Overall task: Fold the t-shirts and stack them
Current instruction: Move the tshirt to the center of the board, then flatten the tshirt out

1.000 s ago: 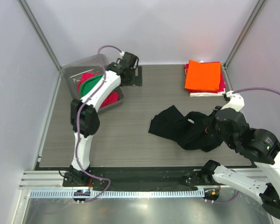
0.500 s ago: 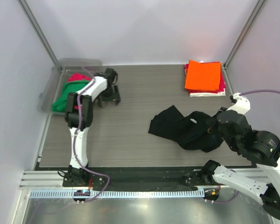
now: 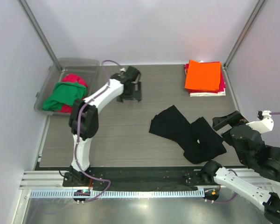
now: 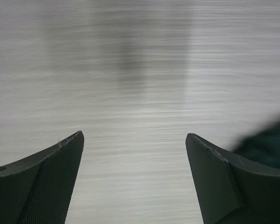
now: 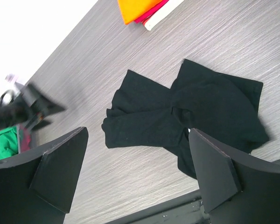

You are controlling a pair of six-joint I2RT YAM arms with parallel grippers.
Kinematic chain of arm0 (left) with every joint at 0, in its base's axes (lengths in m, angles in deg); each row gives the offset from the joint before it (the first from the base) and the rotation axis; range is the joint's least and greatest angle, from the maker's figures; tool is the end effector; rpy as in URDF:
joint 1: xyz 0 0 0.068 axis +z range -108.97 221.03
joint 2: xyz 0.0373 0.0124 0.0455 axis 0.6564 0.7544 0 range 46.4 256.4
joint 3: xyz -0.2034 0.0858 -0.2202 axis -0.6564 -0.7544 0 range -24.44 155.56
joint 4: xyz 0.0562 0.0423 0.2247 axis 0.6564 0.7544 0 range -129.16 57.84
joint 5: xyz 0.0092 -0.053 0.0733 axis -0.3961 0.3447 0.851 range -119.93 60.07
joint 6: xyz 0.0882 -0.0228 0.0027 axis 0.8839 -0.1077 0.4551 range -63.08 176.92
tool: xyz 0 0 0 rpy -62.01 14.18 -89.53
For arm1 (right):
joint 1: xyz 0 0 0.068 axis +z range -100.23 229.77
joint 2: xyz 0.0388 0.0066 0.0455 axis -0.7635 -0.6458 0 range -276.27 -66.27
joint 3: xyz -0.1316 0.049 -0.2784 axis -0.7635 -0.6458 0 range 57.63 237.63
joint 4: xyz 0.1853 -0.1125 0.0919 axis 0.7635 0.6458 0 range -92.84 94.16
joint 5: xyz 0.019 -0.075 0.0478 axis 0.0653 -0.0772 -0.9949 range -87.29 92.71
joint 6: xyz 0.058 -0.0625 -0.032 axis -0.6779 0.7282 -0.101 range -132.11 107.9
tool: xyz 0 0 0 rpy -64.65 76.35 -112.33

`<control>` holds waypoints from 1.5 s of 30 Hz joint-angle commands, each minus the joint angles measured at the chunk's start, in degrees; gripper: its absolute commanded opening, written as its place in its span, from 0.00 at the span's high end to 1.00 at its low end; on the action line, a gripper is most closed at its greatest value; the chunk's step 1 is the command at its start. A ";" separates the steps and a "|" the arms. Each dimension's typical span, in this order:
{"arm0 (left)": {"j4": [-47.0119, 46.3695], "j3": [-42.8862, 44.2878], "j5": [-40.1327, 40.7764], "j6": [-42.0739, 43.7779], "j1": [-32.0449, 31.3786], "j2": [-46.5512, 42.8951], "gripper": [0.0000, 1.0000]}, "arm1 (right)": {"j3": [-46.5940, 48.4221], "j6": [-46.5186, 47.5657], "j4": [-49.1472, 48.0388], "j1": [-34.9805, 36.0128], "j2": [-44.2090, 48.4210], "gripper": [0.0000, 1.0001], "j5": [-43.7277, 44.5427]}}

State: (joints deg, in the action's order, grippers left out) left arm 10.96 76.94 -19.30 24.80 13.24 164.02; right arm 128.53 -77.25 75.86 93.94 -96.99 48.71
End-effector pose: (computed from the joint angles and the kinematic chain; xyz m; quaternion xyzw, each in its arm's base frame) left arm 0.4033 -0.1956 0.2384 -0.0558 0.9732 -0.0232 0.2220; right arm 0.0323 -0.0504 0.3734 0.3178 0.7844 0.1225 0.5184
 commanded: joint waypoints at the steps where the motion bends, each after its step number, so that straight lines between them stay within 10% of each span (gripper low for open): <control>1: -4.77 8.20 -6.23 2.23 -6.81 5.23 0.11 | 2.32 -2.36 7.70 0.22 -0.66 0.04 3.30; 9: -8.11 24.02 -7.82 2.94 -15.80 21.39 0.11 | 1.18 1.07 5.34 0.22 0.48 0.04 0.42; 26: -18.40 28.17 -6.77 -1.63 -22.22 33.98 0.17 | -3.57 2.65 3.31 0.13 3.04 0.05 -4.07; 31: -17.96 28.43 -6.58 -2.86 -24.24 35.83 0.37 | -3.83 2.74 3.57 0.13 3.12 0.05 -4.51; 38: -18.40 23.09 -6.51 -4.10 -24.06 33.38 1.00 | -5.14 2.65 2.70 0.22 3.12 0.04 -4.60; 45: -16.47 8.24 0.61 -5.84 -18.63 15.56 1.00 | -12.00 4.23 -6.26 0.22 -2.40 0.18 -8.28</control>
State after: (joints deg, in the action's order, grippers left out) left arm -14.70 91.61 -23.34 20.08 -9.56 186.27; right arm 119.39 -74.04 74.70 93.94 -95.68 42.29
